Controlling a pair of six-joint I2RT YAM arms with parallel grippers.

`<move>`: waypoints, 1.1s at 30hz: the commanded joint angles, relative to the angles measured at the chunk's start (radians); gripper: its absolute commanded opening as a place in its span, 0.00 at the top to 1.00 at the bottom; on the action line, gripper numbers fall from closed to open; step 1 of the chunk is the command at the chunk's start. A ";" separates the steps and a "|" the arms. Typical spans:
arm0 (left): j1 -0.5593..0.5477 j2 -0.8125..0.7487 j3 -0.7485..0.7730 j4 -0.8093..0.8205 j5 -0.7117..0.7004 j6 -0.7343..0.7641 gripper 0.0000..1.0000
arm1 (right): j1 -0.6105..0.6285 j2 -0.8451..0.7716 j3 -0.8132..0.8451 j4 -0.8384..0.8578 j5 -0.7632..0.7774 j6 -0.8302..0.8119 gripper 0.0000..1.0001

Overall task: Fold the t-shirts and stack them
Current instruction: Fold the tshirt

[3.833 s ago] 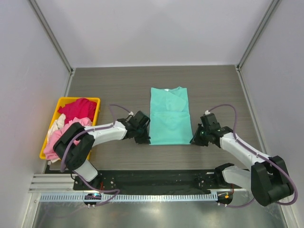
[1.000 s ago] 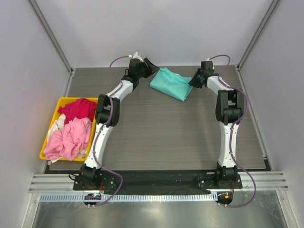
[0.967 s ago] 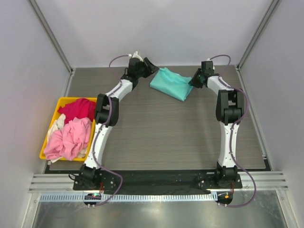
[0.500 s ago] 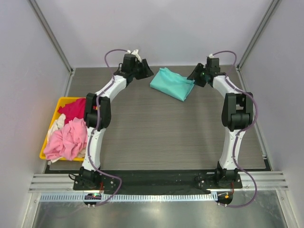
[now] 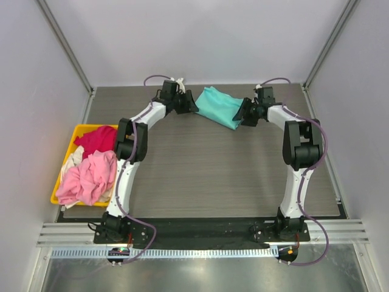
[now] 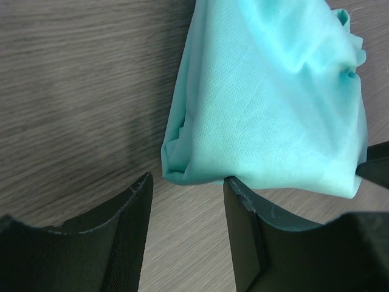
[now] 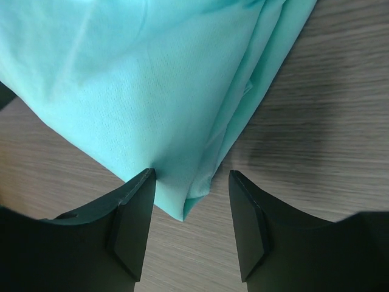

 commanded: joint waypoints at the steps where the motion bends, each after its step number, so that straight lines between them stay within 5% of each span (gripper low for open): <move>1: 0.003 0.021 0.059 0.004 0.037 0.031 0.48 | 0.017 -0.058 -0.019 0.009 -0.009 -0.043 0.43; 5: 0.003 0.045 0.092 0.008 0.054 0.023 0.53 | 0.022 -0.051 -0.016 0.011 -0.004 -0.052 0.48; 7: 0.003 0.058 0.108 0.006 0.067 0.011 0.66 | 0.022 -0.051 -0.017 0.009 -0.001 -0.055 0.53; 9: 0.003 0.055 0.101 0.004 0.072 -0.009 0.85 | 0.022 -0.058 -0.022 0.011 0.004 -0.061 0.63; 13: 0.000 -0.028 0.008 0.001 0.042 -0.061 1.00 | 0.022 -0.072 -0.051 0.005 0.004 -0.065 0.92; 18: -0.033 -0.207 -0.252 -0.011 -0.040 -0.101 1.00 | 0.023 -0.193 -0.187 -0.009 -0.012 -0.057 0.98; 29: -0.251 -0.681 -0.894 -0.084 -0.213 -0.308 0.87 | 0.094 -0.567 -0.578 -0.225 0.060 -0.051 0.84; 33: -0.319 -0.896 -1.011 -0.121 -0.253 -0.372 0.61 | 0.103 -0.721 -0.632 -0.299 0.099 -0.049 0.64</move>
